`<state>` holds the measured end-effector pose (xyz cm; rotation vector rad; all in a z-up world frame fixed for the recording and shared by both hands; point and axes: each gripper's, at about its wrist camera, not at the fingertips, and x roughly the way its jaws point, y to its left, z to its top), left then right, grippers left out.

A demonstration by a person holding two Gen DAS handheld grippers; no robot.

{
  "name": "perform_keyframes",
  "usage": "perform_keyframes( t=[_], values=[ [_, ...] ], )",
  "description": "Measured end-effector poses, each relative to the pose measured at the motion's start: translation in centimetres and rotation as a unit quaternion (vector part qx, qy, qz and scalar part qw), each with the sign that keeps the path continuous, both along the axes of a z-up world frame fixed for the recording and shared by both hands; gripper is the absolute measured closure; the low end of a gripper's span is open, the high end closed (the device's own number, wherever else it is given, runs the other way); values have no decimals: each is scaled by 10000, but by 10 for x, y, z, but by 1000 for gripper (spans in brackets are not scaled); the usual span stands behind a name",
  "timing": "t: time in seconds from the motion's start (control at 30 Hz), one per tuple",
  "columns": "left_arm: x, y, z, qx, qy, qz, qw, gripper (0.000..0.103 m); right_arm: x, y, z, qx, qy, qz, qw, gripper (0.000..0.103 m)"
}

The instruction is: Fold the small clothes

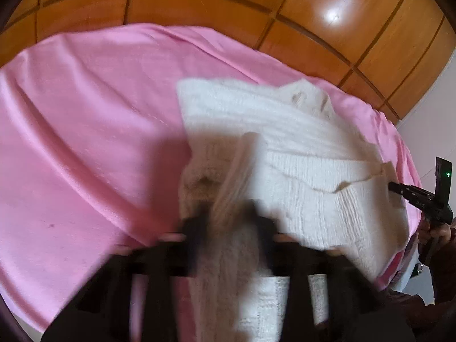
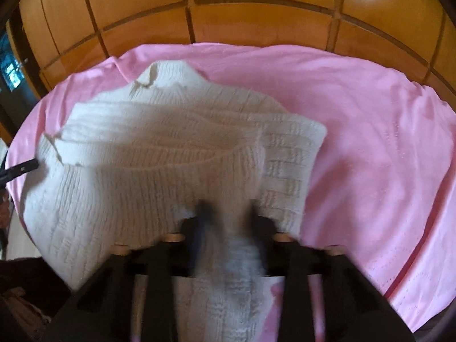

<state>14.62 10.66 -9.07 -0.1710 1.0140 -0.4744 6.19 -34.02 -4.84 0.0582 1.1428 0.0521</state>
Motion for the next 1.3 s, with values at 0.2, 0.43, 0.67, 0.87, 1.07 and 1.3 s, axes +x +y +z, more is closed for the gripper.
perform_keyframes(
  t=[0.2, 0.43, 0.67, 0.87, 1.07, 1.3],
  values=[
    [-27, 6, 37, -329, -628, -86, 9974, 98, -20, 2, 37, 41, -397, -44, 9992, 98],
    [3, 16, 94, -790, -1111, 169, 9905, 98, -1, -11, 93, 106, -1159, -229, 9929, 98],
    [101, -9, 83, -508, -852, 512, 9938, 98, 79, -40, 77, -212, -1205, -696, 9900, 98],
    [161, -42, 15, 373, -30, 790, 9962, 97, 131, -60, -12, -285, -273, -1193, 9921, 98],
    [145, -43, 25, 675, -455, 1090, 9907, 83, 133, -60, -41, -303, -58, -1329, 9906, 83],
    [117, -77, 45, 305, -830, 181, 9959, 79, 122, -22, 9, 158, -814, -942, 9921, 70]
  ],
)
